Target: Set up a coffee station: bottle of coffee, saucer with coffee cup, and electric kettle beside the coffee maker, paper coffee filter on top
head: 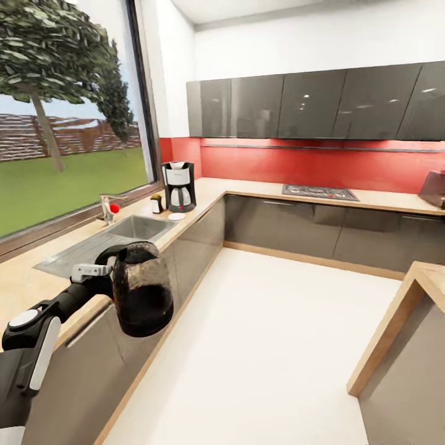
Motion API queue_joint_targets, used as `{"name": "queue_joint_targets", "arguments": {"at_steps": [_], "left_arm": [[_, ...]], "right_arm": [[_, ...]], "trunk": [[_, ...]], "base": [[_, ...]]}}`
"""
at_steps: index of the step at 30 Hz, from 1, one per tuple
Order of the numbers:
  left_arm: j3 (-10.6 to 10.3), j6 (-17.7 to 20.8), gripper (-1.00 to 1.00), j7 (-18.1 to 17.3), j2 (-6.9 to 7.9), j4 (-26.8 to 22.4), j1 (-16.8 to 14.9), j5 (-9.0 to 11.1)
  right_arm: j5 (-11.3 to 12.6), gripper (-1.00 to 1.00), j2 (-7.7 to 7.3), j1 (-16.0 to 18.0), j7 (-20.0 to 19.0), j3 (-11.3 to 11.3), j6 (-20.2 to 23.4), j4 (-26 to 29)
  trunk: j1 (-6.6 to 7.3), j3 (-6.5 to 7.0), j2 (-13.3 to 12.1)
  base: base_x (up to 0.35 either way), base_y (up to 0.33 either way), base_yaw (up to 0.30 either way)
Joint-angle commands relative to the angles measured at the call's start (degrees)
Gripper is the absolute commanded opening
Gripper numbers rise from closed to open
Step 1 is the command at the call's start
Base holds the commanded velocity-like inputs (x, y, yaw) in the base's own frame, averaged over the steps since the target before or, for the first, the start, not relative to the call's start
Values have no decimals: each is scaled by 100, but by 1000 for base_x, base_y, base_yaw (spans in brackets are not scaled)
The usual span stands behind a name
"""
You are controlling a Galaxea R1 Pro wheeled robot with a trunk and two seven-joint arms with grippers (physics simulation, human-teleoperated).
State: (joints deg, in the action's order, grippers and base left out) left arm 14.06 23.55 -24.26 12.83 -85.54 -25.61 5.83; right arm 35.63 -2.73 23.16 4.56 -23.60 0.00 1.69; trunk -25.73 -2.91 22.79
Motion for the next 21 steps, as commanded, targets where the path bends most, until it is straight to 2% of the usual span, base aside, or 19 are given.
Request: {"name": "queue_joint_targets", "arguments": {"at_steps": [1, 21], "left_arm": [[9, 58, -100, -8, 0, -7, -6, 68], [9, 55, -100, 0, 0, 169, -14, 74]], "right_arm": [[49, 100, 0, 4, 19, -48, 0, 6], [45, 100, 1, 4, 19, -57, 9, 7]], "trunk": [[-6, -13, 13], [-6, -13, 13]], "base": [[317, -41, -300], [336, -2, -300]]}}
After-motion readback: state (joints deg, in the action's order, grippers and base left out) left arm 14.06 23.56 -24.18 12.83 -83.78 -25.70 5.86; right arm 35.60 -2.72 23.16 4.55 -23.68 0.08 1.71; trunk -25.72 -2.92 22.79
